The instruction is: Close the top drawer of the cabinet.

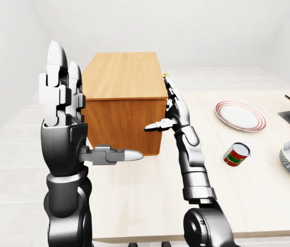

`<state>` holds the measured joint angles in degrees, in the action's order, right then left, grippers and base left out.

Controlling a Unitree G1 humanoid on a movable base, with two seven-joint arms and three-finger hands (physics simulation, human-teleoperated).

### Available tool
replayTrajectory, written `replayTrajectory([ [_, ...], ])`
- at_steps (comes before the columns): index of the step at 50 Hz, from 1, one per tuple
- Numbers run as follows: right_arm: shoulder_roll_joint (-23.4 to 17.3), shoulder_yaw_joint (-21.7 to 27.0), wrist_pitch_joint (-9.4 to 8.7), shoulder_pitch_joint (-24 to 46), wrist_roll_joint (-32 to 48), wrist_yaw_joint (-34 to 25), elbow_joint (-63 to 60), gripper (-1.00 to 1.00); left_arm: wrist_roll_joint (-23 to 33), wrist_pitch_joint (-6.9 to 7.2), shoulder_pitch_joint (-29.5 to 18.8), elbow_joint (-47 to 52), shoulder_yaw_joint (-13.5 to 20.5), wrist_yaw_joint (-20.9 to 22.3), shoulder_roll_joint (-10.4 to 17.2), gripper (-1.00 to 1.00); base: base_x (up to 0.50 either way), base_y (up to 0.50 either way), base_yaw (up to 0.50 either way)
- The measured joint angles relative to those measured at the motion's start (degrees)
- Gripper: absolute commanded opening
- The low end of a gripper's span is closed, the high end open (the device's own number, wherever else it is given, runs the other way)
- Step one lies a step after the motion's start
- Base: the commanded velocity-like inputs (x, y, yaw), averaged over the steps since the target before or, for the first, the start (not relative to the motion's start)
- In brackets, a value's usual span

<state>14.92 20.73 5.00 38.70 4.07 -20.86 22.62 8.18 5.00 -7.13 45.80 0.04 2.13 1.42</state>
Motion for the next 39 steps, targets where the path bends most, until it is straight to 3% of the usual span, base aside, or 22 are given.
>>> replayTrajectory([
  [3,-0.31,-0.79,-0.20,-0.21,-0.19,0.75,-0.20,1.00,-0.02,0.00,0.04,-0.04,0.01,-0.01,0.00,1.00,0.00,0.00,0.00],
  [6,-1.13,-2.52,-1.65,-0.57,-0.65,1.99,-1.15,1.00,-0.03,0.00,0.08,-0.09,0.03,-0.01,0.00,1.00,0.00,0.00,0.01],
  [15,-5.95,-10.09,-10.00,-3.29,-1.03,6.02,-7.59,1.00,0.09,0.00,0.10,-0.21,-0.03,-0.03,0.03,1.00,0.00,0.00,0.00],
  [24,-11.97,-15.32,-10.00,-2.57,0.05,7.88,-11.34,1.00,0.27,0.00,-0.04,-0.20,-0.11,0.01,0.03,1.00,0.00,0.00,0.00],
  [32,-18.34,-15.64,-10.00,5.43,-0.82,8.03,-11.27,1.00,0.41,0.00,-0.22,-0.21,-0.19,0.00,0.00,1.00,0.00,0.00,0.00],
  [39,-20.87,-16.34,-10.00,8.77,-1.46,8.30,-8.63,1.00,0.50,0.00,-0.35,-0.18,-0.23,-0.01,-0.02,1.00,0.00,0.00,0.00],
])
